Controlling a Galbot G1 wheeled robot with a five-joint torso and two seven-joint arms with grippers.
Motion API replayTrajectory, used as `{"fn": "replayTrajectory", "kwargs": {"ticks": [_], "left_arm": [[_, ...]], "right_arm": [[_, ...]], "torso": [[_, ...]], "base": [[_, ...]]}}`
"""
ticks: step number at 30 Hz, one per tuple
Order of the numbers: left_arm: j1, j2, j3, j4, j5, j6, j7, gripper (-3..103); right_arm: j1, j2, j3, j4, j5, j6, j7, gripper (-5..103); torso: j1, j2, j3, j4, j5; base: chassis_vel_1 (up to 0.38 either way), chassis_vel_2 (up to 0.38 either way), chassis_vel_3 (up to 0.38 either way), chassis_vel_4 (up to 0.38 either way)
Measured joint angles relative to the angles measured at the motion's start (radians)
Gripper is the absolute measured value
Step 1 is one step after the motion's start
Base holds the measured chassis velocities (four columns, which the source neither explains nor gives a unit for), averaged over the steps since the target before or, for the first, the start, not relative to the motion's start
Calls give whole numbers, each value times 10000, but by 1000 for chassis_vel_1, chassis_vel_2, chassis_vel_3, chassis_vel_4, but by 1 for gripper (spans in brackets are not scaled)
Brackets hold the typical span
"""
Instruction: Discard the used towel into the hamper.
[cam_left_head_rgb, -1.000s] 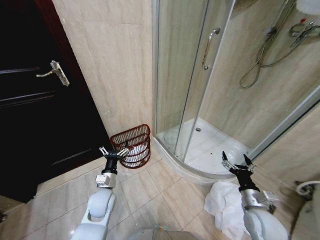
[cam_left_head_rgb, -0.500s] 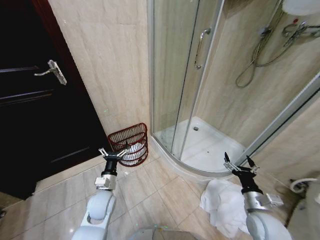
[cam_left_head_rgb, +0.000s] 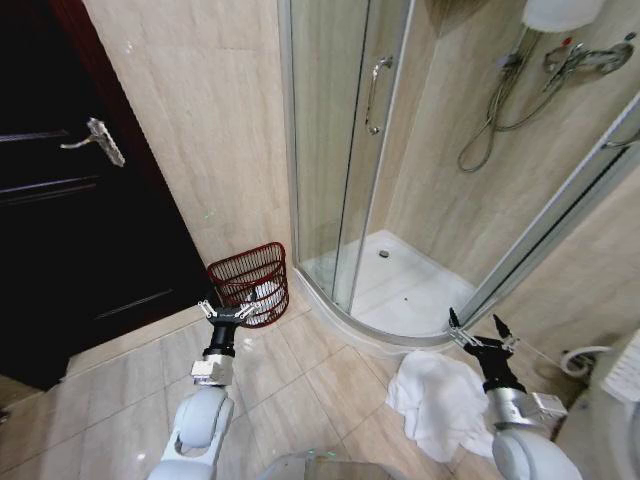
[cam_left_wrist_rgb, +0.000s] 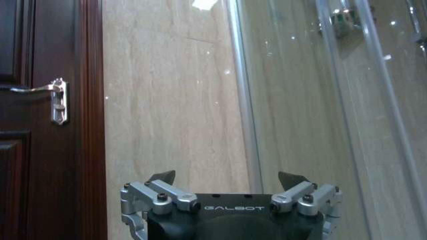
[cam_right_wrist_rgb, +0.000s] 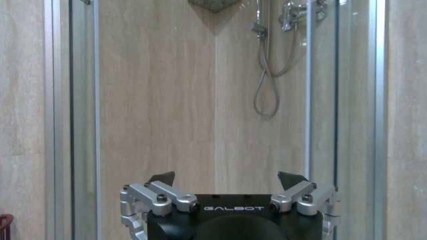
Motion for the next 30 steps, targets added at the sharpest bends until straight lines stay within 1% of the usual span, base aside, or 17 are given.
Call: {"fn": "replayTrajectory", "kwargs": {"ticks": [3, 4, 14, 26, 28, 30], "left_arm": [[59, -101, 37, -57, 84, -27, 3, 100], [73, -135, 52, -63, 87, -40, 1, 100], [116, -162, 62, -86, 88, -63, -10, 100], [15, -87, 93, 88, -14, -126, -8, 100], [8, -95, 94, 98, -3, -85, -5, 100], [37, -138, 104, 79, 4, 86, 11, 100]], "right_arm": [[-1, -99, 53, -4, 117, 15, 25, 100], [3, -123, 63, -8, 154, 15, 30, 100], [35, -197, 85, -122, 276, 16, 35, 100], [275, -35, 222, -112, 238, -138, 34, 100], [319, 21, 221, -132, 170, -126, 33, 100], [393, 118, 165, -149, 38, -87, 79, 100]], "torso": [[0, 0, 0, -1, 2], [0, 0, 0, 0, -3], [0, 0, 0, 0, -1], [1, 0, 0, -1, -2], [1, 0, 0, 0, 0], [0, 0, 0, 0, -2]], "base": [[-17, -127, 17, 118], [-11, -121, 18, 120], [-24, -121, 23, 111], [-31, -124, 29, 121], [-15, -106, 24, 114], [4, -93, 19, 59]]}}
